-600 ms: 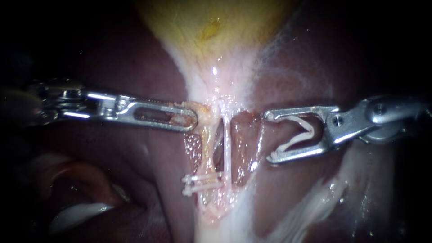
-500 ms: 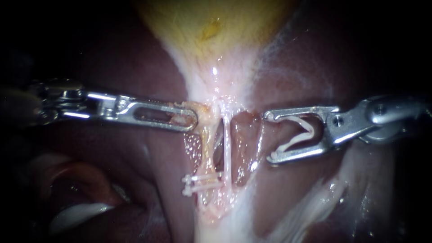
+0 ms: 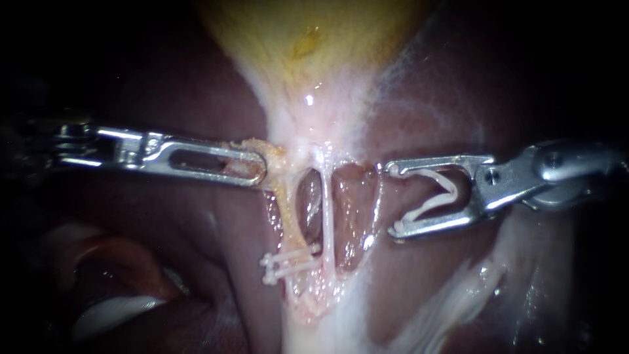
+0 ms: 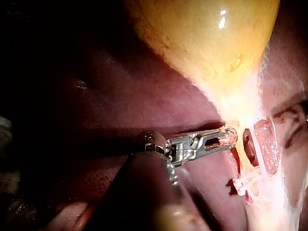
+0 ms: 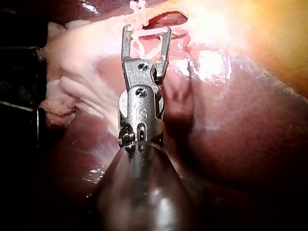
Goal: Clipping third clip left tube
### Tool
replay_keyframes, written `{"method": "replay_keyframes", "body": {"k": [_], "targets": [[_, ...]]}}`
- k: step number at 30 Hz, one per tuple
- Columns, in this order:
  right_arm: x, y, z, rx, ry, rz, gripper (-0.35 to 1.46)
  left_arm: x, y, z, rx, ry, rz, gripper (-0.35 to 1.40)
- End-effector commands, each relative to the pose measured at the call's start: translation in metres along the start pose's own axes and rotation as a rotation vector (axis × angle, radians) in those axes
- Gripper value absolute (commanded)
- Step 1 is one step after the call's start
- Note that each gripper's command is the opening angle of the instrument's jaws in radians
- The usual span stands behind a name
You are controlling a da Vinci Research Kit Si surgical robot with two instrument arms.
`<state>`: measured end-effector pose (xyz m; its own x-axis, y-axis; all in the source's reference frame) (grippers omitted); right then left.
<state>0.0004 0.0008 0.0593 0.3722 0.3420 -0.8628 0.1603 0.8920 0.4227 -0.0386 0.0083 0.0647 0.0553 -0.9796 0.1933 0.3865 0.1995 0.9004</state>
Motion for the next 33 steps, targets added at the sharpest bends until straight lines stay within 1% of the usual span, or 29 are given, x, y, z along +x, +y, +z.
{"method": "replay_keyframes", "body": {"k": [1, 4, 9, 16, 19, 25, 33], "targets": [[0.0000, 0.0000, 0.0001, 0.000, 0.000, 0.006, 0.44, 0.0000, -0.0003, -0.0001, 0.003, -0.003, -0.001, -0.35], [0.0001, 0.0000, 0.0002, -0.001, 0.000, 0.012, 0.45, 0.0001, -0.0006, -0.0003, 0.002, -0.003, -0.002, -0.35], [0.0000, -0.0001, 0.0006, -0.003, 0.000, 0.028, 0.45, 0.0001, -0.0006, -0.0004, 0.002, -0.003, -0.002, -0.35], [-0.0010, -0.0002, 0.0028, -0.016, -0.003, 0.050, 0.45, 0.0001, -0.0007, -0.0004, 0.004, -0.006, -0.002, -0.35], [-0.0017, -0.0001, 0.0042, -0.015, 0.000, 0.063, 0.46, 0.0002, -0.0007, -0.0004, 0.004, -0.006, -0.002, -0.35], [-0.0035, 0.0002, 0.0074, -0.008, -0.030, 0.079, 0.46, 0.0003, -0.0009, -0.0004, 0.003, -0.007, -0.003, -0.35], [-0.0062, 0.0008, 0.0115, -0.001, -0.040, 0.116, 0.46, 0.0005, -0.0016, -0.0004, -0.001, -0.010, -0.004, -0.35]]}}
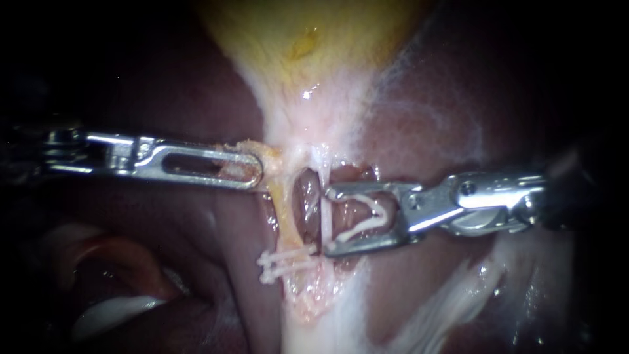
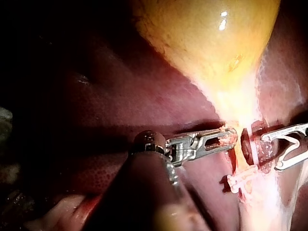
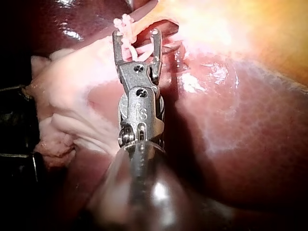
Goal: Clipping third clip left tube
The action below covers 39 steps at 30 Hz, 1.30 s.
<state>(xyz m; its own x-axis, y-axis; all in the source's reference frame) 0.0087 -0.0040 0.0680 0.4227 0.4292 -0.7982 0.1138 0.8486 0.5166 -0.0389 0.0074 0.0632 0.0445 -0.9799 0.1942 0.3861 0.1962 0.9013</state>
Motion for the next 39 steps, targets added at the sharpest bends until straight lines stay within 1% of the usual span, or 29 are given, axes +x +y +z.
{"method": "replay_keyframes", "body": {"k": [1, 8, 14, 19, 21, 26, 32, 36, 39], "targets": [[-0.0003, 0.0002, 0.0005, 0.002, -0.005, 0.002, 0.46, 0.0000, -0.0001, 0.0000, -0.002, 0.000, -0.001, -0.35], [-0.0016, 0.0008, 0.0031, 0.013, -0.024, 0.015, 0.46, 0.0002, -0.0005, 0.0000, 0.001, 0.003, -0.001, -0.35], [-0.0028, 0.0016, 0.0048, 0.018, -0.028, 0.031, 0.46, 0.0004, -0.0009, -0.0001, 0.004, 0.001, -0.002, -0.35], [-0.0027, 0.0019, 0.0062, 0.039, -0.030, 0.041, 0.47, 0.0004, -0.0009, 0.0000, 0.004, 0.001, -0.002, -0.35], [-0.0024, 0.0018, 0.0066, 0.057, -0.010, 0.054, 0.47, 0.0004, -0.0009, 0.0000, 0.004, 0.001, -0.002, -0.35], [-0.0015, 0.0014, 0.0077, 0.103, 0.055, 0.115, 0.46, 0.0004, -0.0009, 0.0000, 0.004, 0.001, -0.002, -0.35], [-0.0008, 0.0013, 0.0087, 0.157, 0.123, 0.172, 0.45, 0.0004, -0.0006, 0.0000, 0.004, 0.002, -0.001, -0.35], [-0.0007, 0.0017, 0.0091, 0.158, 0.149, 0.197, 0.45, 0.0004, -0.0005, 0.0001, 0.004, 0.001, -0.001, -0.35], [-0.0006, 0.0023, 0.0092, 0.159, 0.175, 0.222, 0.45, 0.0004, -0.0006, 0.0001, 0.004, 0.001, -0.001, -0.35]]}}
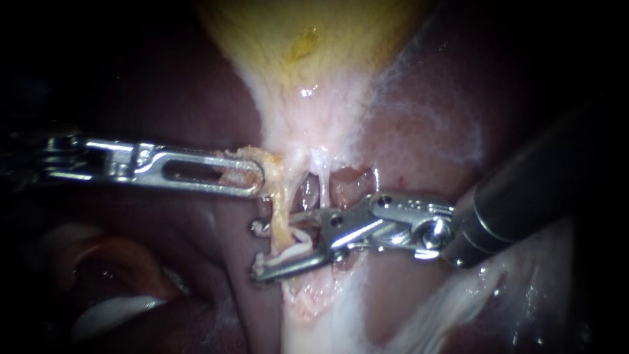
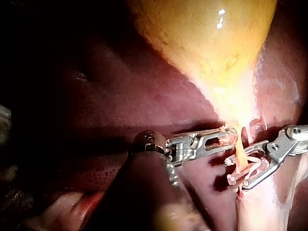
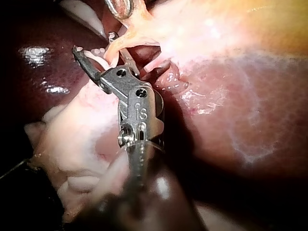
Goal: Clipping third clip left tube
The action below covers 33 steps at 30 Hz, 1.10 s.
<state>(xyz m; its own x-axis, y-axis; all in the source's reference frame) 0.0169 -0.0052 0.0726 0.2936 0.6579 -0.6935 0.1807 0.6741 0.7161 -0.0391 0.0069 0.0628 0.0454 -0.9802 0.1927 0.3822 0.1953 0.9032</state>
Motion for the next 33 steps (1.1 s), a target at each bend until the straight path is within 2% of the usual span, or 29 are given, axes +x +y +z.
{"method": "replay_keyframes", "body": {"k": [1, 10, 19, 28, 33], "targets": [[0.0001, 0.0002, 0.0000, -0.002, 0.007, 0.010, 0.45, 0.0000, 0.0000, 0.0000, 0.000, 0.000, 0.000, -0.35], [0.0008, 0.0017, -0.0009, -0.013, 0.057, 0.054, 0.45, 0.0000, -0.0001, 0.0000, 0.000, 0.000, 0.000, -0.35], [0.0024, 0.0021, -0.0018, -0.002, 0.095, 0.092, 0.42, -0.0001, 0.0000, 0.0000, 0.000, 0.000, 0.000, -0.35], [0.0025, 0.0020, -0.0019, -0.002, 0.097, 0.115, 0.39, -0.0003, 0.0003, -0.0001, 0.002, 0.002, 0.000, -0.35], [0.0026, 0.0019, -0.0020, -0.002, 0.097, 0.122, 0.28, -0.0004, 0.0004, -0.0001, 0.002, 0.002, 0.000, -0.35]]}}
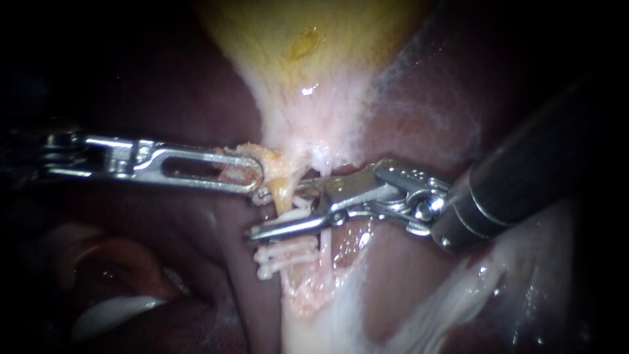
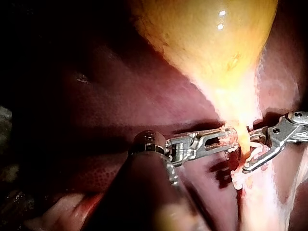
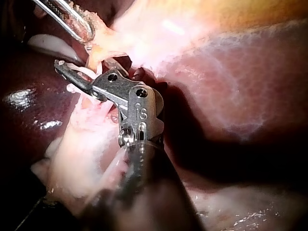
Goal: Clipping third clip left tube
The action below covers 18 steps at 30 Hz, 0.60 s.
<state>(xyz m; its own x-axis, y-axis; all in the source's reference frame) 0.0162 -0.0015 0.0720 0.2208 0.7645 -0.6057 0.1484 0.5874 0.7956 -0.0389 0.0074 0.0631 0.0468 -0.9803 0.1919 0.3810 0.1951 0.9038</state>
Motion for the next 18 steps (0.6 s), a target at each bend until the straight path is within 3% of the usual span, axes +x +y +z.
{"method": "replay_keyframes", "body": {"k": [1, 11, 14, 18], "targets": [[0.0000, -0.0001, -0.0001, 0.000, -0.001, 0.000, 0.25, 0.0000, 0.0000, 0.0000, 0.000, 0.000, 0.000, -0.35], [0.0007, -0.0006, -0.0012, 0.004, 0.002, 0.047, -0.15, 0.0000, 0.0000, 0.0000, 0.001, 0.000, 0.000, -0.35], [0.0007, -0.0007, -0.0014, 0.006, 0.002, 0.059, -0.35, 0.0000, 0.0001, 0.0000, 0.001, 0.001, 0.000, -0.35], [0.0005, -0.0008, -0.0018, -0.001, 0.004, 0.069, -0.35, 0.0000, 0.0001, -0.0001, 0.001, 0.001, 0.000, -0.35]]}}
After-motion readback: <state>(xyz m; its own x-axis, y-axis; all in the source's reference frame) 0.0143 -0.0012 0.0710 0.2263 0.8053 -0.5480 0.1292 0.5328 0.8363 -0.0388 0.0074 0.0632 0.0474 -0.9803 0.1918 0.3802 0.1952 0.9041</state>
